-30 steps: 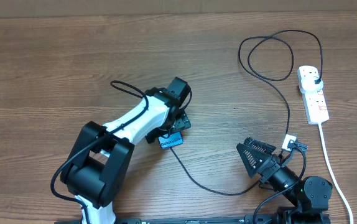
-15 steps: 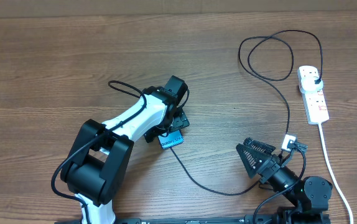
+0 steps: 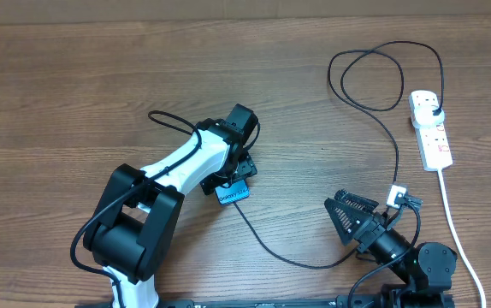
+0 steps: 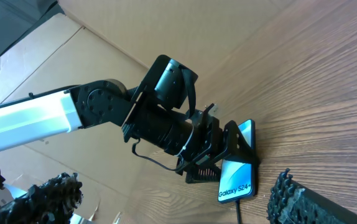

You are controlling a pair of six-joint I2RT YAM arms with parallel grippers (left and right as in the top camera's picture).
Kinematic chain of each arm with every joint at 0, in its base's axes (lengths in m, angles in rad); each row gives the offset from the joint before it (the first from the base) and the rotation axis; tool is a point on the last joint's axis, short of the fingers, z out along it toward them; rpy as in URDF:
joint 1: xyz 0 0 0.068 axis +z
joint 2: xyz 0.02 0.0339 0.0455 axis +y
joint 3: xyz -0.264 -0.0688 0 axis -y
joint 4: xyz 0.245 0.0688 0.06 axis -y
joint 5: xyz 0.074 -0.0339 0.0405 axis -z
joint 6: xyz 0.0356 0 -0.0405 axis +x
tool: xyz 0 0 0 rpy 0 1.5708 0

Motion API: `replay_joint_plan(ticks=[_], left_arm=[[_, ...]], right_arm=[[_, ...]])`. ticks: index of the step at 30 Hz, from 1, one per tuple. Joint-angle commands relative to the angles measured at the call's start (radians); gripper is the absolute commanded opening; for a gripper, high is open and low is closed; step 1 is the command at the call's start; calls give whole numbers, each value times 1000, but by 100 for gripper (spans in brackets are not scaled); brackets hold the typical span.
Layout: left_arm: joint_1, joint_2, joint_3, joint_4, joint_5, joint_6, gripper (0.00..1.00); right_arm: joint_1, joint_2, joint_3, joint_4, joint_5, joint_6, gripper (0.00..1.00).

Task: Plug charger to phone and switch on socket

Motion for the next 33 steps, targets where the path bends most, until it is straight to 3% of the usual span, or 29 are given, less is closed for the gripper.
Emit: replay_joint_plan(ticks=[1, 33], left_arm=[[0, 32, -11, 8, 6, -18, 80], [0, 32, -6, 14, 9, -13, 56]], right_arm=[[4, -8, -10, 5, -9, -7, 100], [4, -8, -10, 5, 10, -8, 100]])
